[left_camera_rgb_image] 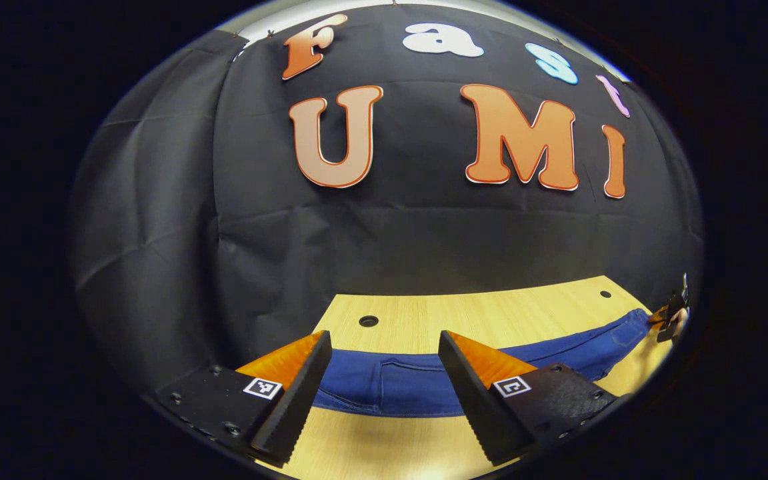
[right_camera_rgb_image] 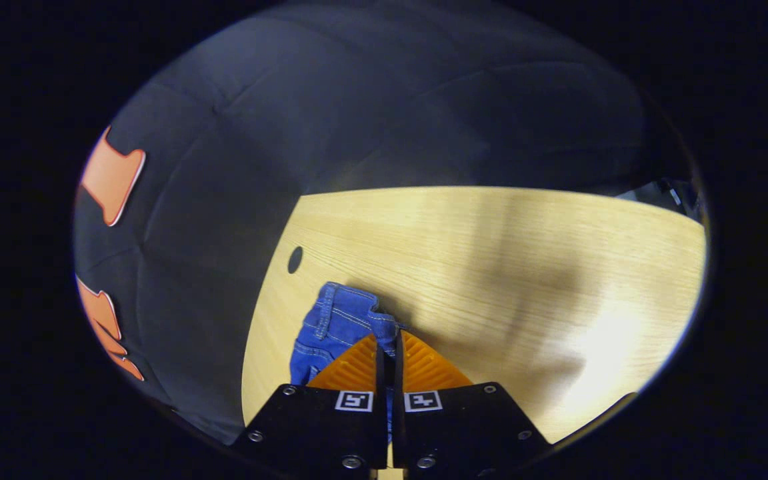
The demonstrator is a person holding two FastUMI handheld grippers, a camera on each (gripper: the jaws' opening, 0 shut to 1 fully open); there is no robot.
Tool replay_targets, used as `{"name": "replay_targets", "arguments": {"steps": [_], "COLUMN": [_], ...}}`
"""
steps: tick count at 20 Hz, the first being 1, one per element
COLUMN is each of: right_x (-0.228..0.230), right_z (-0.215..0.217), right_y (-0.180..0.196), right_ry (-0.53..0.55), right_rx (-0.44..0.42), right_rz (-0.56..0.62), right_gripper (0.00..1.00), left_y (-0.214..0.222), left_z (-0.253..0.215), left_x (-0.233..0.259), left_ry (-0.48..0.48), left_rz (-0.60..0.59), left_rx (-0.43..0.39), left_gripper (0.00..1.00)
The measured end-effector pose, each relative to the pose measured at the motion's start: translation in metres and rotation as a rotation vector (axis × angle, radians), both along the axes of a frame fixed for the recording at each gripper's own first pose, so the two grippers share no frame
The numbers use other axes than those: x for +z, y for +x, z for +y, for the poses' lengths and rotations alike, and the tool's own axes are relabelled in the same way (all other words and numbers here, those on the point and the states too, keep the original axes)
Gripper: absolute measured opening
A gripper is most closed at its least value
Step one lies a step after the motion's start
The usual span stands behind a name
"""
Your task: Grasp the waist and the cuffs of the jeans and fold them to make the two legs overlap; first hold the waist and fold one-third of the jeans toward the cuffs, then hold the cuffs and fold the remaining one-third in the same direction to finish folding.
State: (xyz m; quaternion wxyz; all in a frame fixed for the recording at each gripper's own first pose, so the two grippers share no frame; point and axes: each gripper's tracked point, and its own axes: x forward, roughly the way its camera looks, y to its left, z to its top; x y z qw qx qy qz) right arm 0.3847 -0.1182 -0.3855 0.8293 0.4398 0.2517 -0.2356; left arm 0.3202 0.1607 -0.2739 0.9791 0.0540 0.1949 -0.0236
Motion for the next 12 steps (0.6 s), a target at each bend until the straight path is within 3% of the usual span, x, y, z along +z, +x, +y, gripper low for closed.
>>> {"name": "replay_targets", "arguments": {"steps": [5, 12], "right_x": [0.07, 0.17], "right_z": [0.028, 0.121], "right_y": [0.004, 0.02], "right_ry": [-0.231, -0.597], "right_rx": [0.121, 0.35], "right_rz": [-0.102, -0.177], "right_gripper": [0.03, 0.03], "left_y": [0.017, 0.039], "left_z": [0.021, 0.08], "left_x": [0.01, 0.025], "left_ry": [-0.042, -0.086], "left_rz": [-0.011, -0.025], "left_rx": [-0.03, -0.055], "left_gripper": [0.99, 0.99]}}
